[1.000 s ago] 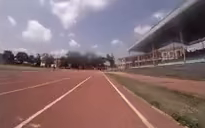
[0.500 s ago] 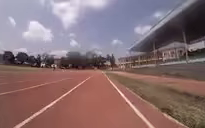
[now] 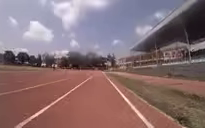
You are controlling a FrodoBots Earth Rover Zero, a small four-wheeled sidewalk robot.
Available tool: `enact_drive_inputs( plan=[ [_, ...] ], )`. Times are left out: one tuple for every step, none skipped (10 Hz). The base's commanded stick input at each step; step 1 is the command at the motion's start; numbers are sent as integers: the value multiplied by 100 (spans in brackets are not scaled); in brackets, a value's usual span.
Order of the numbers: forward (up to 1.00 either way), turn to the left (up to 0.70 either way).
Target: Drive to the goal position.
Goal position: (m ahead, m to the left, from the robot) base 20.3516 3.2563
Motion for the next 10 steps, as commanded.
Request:
enact_drive_inputs(
  plan=[
    [70,0],
    [70,0],
    [70,0],
    [70,0],
    [70,0],
    [70,0],
    [70,0],
    [70,0],
    [70,0],
    [70,0]
  ],
)
